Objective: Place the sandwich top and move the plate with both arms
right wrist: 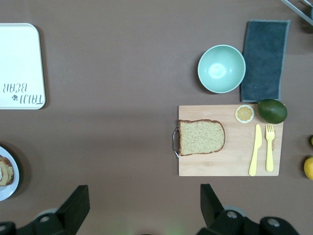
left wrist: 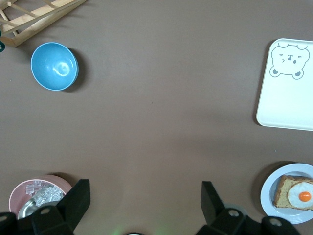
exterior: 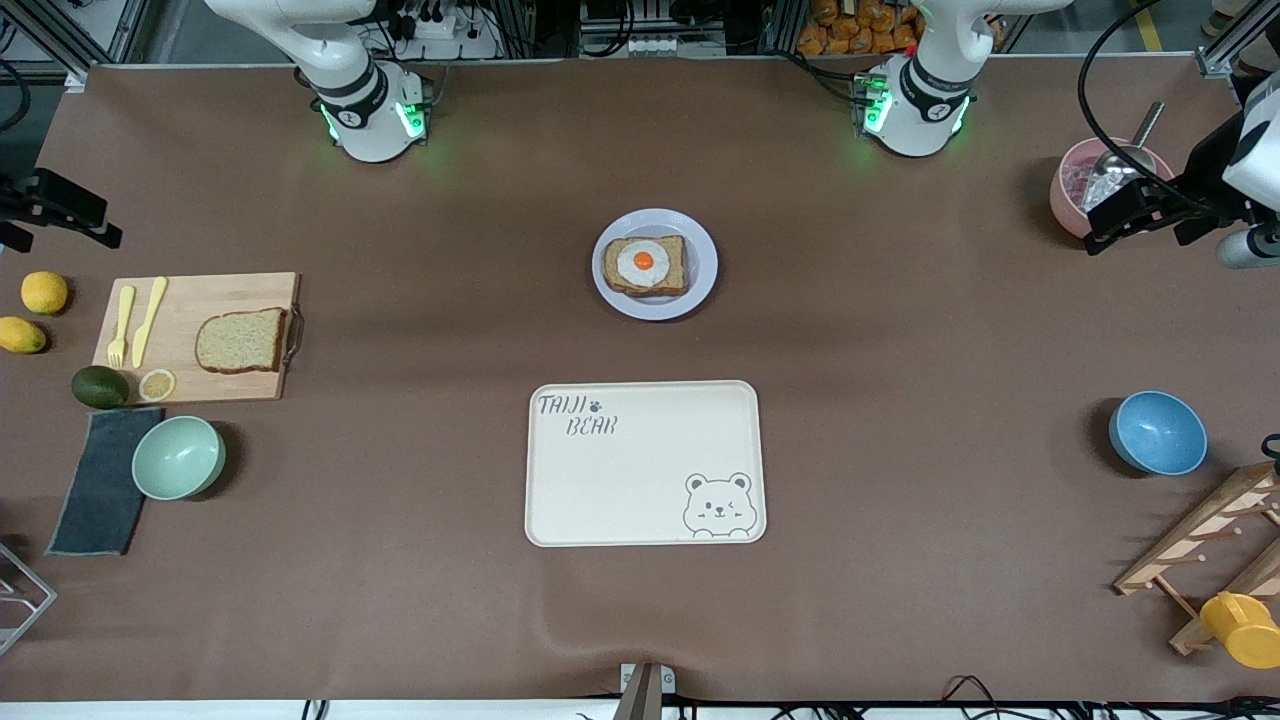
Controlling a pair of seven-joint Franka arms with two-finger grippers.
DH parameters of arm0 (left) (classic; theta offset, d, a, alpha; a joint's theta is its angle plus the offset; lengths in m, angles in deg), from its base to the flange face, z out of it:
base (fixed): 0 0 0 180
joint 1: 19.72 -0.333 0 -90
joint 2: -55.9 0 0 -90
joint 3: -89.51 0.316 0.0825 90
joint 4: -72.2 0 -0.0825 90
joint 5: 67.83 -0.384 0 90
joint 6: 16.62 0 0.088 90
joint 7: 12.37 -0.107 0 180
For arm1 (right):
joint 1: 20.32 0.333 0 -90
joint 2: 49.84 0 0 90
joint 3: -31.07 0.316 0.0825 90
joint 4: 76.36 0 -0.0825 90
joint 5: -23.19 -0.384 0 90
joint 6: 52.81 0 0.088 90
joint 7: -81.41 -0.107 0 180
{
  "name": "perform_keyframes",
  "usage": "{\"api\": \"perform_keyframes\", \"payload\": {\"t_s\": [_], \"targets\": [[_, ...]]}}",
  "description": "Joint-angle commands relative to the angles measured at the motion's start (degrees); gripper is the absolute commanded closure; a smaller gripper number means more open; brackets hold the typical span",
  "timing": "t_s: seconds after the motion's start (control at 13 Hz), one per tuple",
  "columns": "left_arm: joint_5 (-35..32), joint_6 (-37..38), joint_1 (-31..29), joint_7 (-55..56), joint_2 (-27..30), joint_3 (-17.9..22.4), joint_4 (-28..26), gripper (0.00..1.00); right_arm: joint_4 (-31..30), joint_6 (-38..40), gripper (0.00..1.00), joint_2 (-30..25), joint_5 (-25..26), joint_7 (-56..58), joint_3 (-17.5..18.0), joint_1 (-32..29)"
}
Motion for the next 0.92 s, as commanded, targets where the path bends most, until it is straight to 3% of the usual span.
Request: {"api": "perform_keyframes", "payload": {"t_s": [0.0,0.54,0.85], "targets": [[0.66,-0.48,0.15,0.99,0.29,0.08,-0.25,0.0,0.31,-0.24,0.0,1.39,-0.12,-0.48,-0.25,1.78],[3.55,-2.75,0.33,1.25,0.38,-0.1,-4.11,0.0,0.4,-0.42,0.0,6.13,1.63,1.1,-0.51,0.04],[3.47,-3.03,0.5,1.25,0.2,-0.01,-4.38,0.0,0.84,-0.42,0.0,13.24,0.58,3.9,-0.42,-7.86]]}}
